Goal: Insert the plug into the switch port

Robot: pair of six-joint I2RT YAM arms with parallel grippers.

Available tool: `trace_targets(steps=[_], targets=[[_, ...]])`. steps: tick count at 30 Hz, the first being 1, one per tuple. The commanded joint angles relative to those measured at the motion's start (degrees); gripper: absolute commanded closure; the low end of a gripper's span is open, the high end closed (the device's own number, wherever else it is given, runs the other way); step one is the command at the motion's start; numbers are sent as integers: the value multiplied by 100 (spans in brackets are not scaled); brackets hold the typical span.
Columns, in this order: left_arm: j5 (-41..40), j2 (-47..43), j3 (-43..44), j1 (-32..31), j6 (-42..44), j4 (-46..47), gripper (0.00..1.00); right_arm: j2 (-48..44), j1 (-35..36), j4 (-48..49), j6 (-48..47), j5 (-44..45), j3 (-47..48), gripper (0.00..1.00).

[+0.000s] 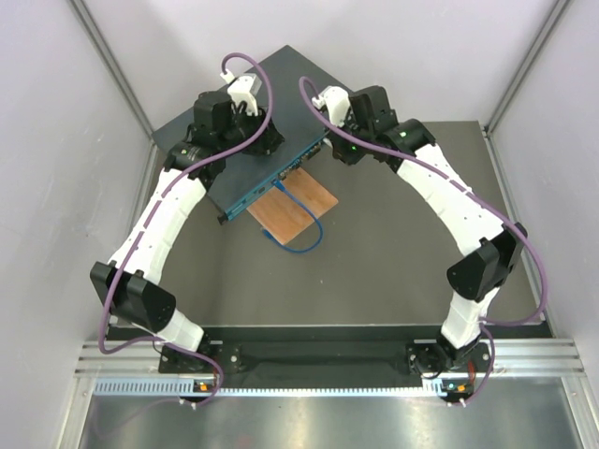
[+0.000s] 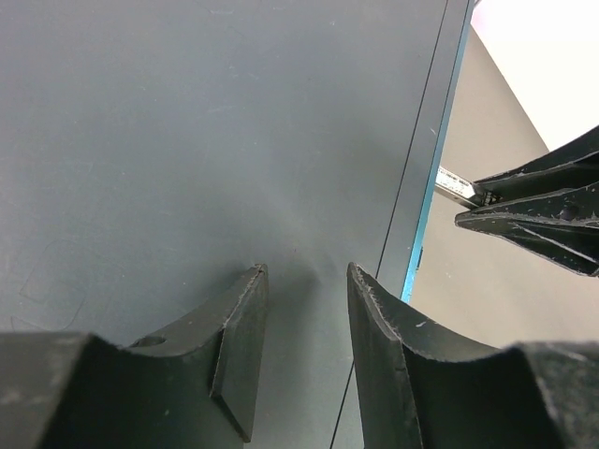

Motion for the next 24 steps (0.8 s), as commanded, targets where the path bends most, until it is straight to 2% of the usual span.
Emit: trace_targets(steps=[1, 24], targets=[[92, -16, 6, 39, -26, 179, 55, -43, 81, 134, 94, -61, 200, 100], [171, -68, -108, 56, -96, 197, 55, 150, 81, 195, -28, -61, 526, 100]])
